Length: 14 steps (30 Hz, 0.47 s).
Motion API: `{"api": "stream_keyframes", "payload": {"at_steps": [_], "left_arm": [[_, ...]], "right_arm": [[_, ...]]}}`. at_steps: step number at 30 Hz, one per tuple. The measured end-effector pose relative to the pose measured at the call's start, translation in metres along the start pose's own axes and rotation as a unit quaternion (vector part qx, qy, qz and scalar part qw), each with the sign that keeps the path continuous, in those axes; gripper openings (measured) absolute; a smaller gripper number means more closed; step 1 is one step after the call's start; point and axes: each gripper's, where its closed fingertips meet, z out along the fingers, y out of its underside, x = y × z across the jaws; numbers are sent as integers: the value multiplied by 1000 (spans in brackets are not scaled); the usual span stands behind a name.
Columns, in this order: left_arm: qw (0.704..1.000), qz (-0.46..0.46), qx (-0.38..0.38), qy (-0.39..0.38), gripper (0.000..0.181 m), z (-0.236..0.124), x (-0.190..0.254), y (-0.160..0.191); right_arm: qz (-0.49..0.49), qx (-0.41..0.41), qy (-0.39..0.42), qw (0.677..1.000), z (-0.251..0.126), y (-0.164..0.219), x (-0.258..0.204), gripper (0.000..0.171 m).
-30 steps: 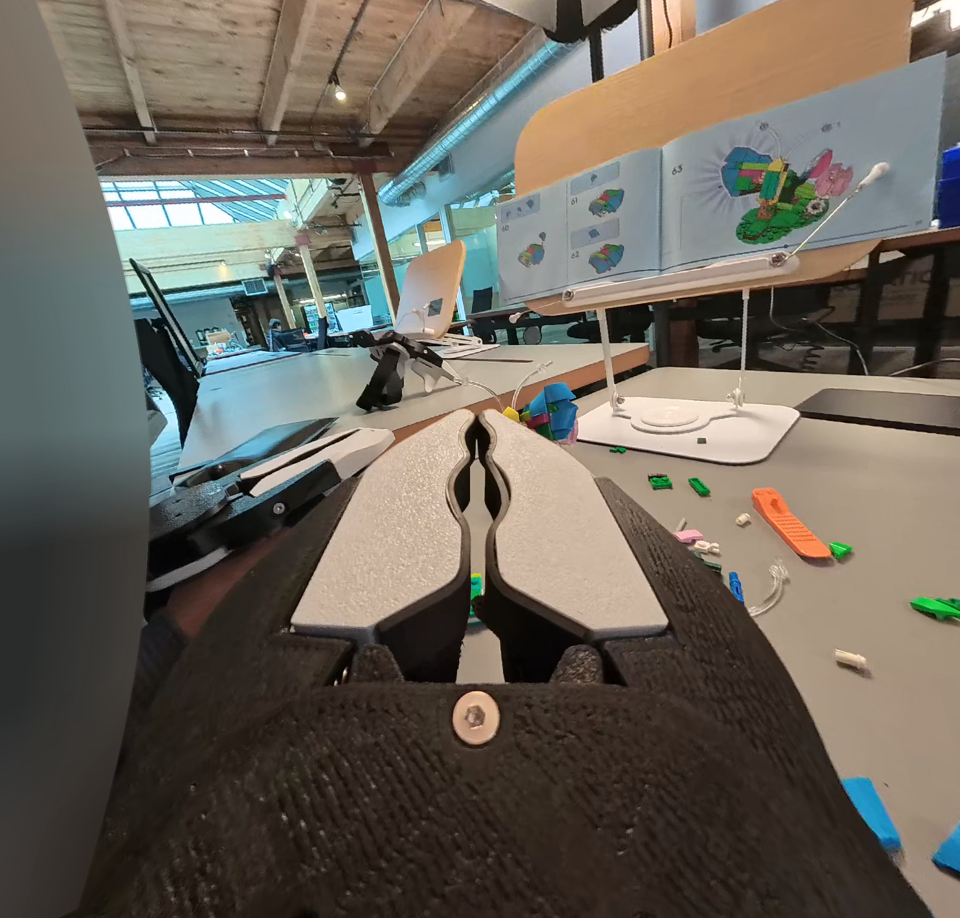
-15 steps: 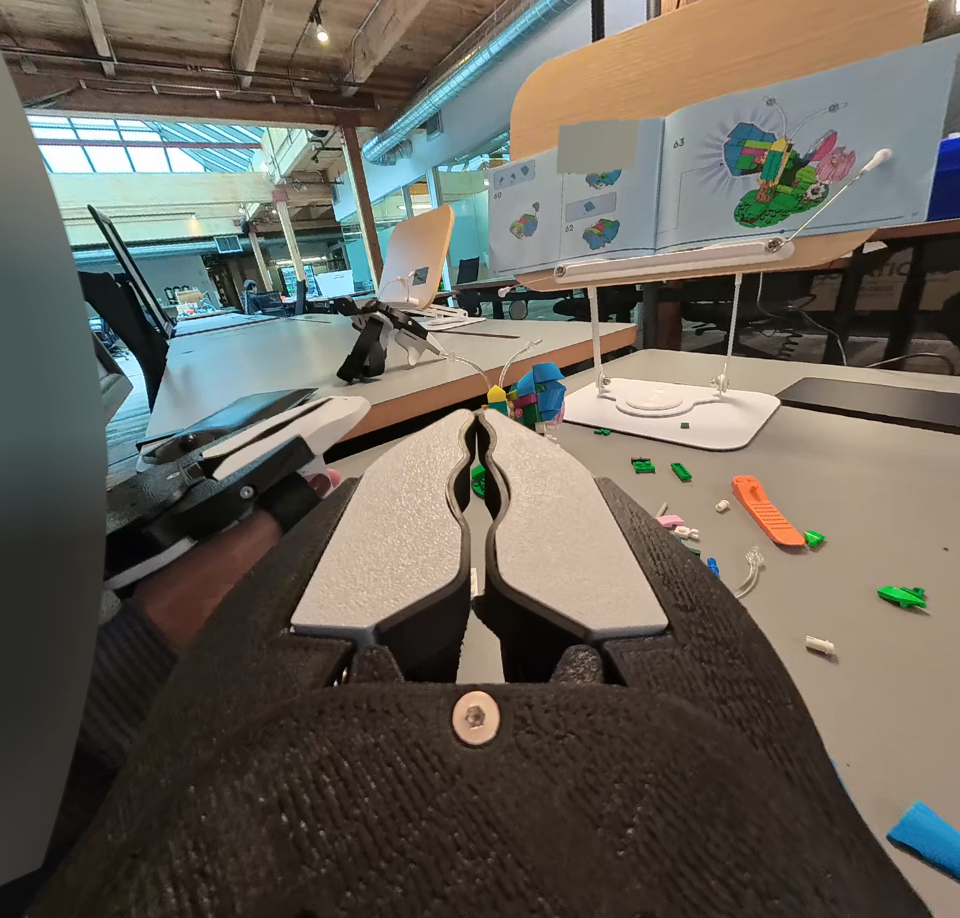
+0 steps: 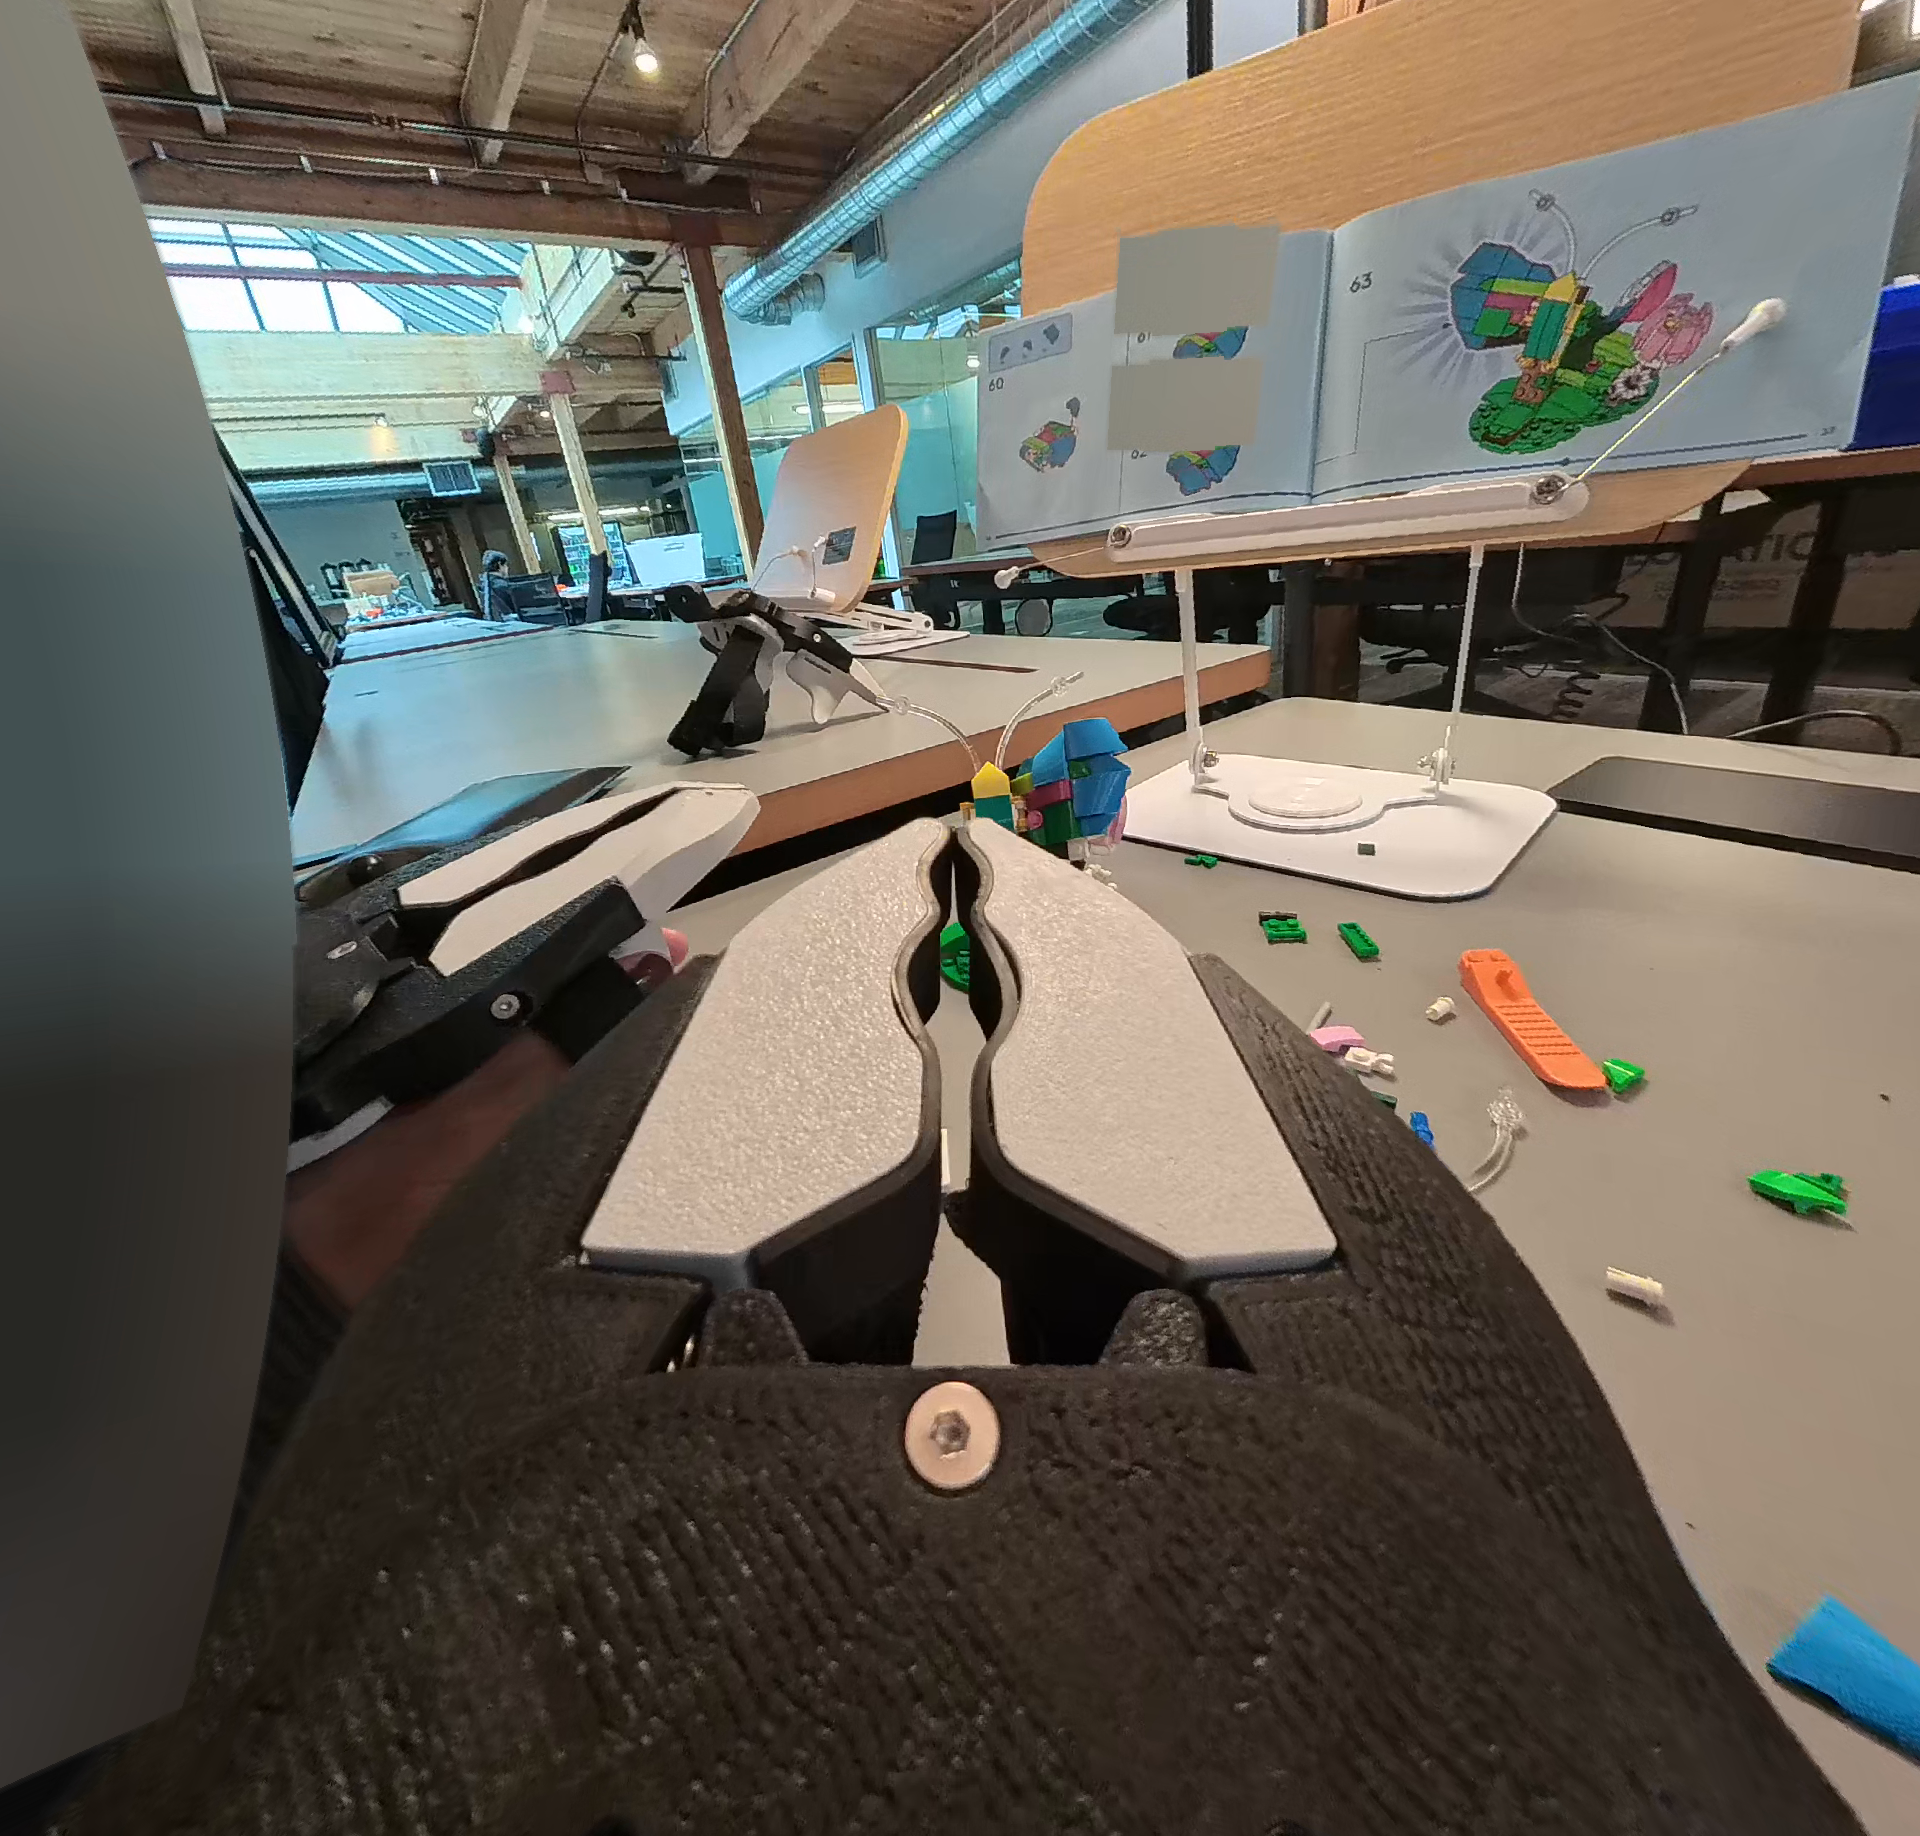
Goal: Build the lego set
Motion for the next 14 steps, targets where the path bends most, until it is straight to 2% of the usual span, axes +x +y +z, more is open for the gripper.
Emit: {"api": "stream_keyframes", "payload": {"at_steps": [14], "left_arm": [[1000, -18, 10, -22, 0, -2, -9, -2]], "right_arm": [[1, 0, 4, 1000, -1, 0, 1, 0]]}}
